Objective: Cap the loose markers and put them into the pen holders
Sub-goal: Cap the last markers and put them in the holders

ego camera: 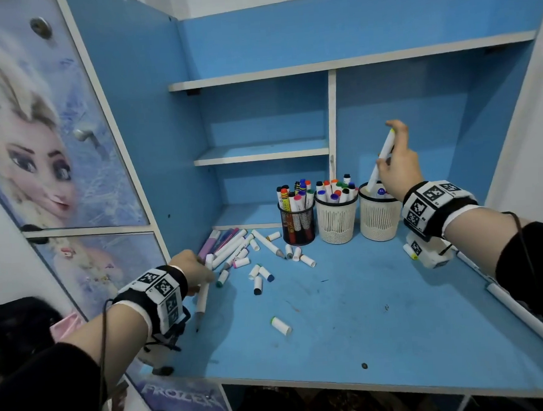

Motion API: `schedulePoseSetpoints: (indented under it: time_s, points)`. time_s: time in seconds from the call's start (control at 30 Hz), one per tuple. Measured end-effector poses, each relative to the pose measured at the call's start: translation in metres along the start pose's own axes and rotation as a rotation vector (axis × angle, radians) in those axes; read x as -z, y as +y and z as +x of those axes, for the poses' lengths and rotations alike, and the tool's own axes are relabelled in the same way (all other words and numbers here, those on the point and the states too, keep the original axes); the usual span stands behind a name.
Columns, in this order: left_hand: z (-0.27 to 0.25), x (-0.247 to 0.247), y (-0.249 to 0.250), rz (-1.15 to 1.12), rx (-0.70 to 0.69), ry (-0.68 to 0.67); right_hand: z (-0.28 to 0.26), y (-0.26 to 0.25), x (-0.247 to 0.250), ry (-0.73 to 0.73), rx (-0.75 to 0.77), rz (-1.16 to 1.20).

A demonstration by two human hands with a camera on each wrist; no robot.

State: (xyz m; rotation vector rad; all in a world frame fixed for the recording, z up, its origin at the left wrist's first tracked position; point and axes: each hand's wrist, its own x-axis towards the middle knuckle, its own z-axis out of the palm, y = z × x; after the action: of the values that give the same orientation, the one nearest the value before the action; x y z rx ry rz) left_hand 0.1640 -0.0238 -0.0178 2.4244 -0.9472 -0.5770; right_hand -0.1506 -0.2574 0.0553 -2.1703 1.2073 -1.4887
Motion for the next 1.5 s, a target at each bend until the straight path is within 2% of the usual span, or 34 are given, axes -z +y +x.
schedulePoseSetpoints:
  time_s: [0.1, 0.23, 0.33, 0.47, 0.67, 0.73, 0.83, 0.93, 1.03, 1.13, 1.33, 1.5]
  points:
    - [-0.016, 0.012, 0.006, -0.233, -0.076, 0.004, 0.002, 0.015, -0.008, -0.023, -0.027, -0.056]
    - [-0.039, 0.017, 0.015, -0.565, -0.142, -0.063, 0.003, 0.032, -0.017, -0.077, -0.062, -0.100]
    - [-0.052, 0.009, 0.016, -0.699, -0.159, -0.085, 0.004, 0.042, -0.021, -0.112, -0.061, -0.144]
    - [-0.063, -0.015, 0.006, -0.845, -0.148, -0.130, 0.005, 0.048, -0.022, -0.188, -0.086, -0.241]
    - [-0.075, -0.061, -0.014, -1.153, -0.035, -0.195, 0.005, 0.051, -0.017, -0.270, -0.086, -0.302]
    - [-0.079, -0.075, -0.016, -1.222, -0.025, -0.184, 0.004, 0.046, -0.016, -0.192, -0.016, -0.293]
    - [-0.084, -0.091, -0.010, -1.258, -0.036, -0.157, -0.005, 0.024, -0.021, -0.072, 0.187, -0.239]
    - [-0.081, -0.098, -0.006, -1.278, -0.064, -0.100, -0.025, -0.009, -0.033, -0.077, 0.405, -0.147]
    - [-0.076, -0.101, -0.007, -1.294, -0.088, -0.030, -0.049, -0.036, -0.054, -0.227, 0.601, -0.089]
    - [-0.074, -0.104, -0.010, -1.319, -0.106, 0.014, -0.072, -0.054, -0.077, -0.429, 0.731, -0.053]
    - [-0.070, -0.107, -0.012, -1.322, -0.152, 0.037, -0.101, -0.081, -0.129, -1.039, 0.678, -0.239]
    - [-0.069, -0.107, -0.013, -1.322, -0.159, 0.040, -0.111, -0.094, -0.160, -1.283, 0.792, -0.414]
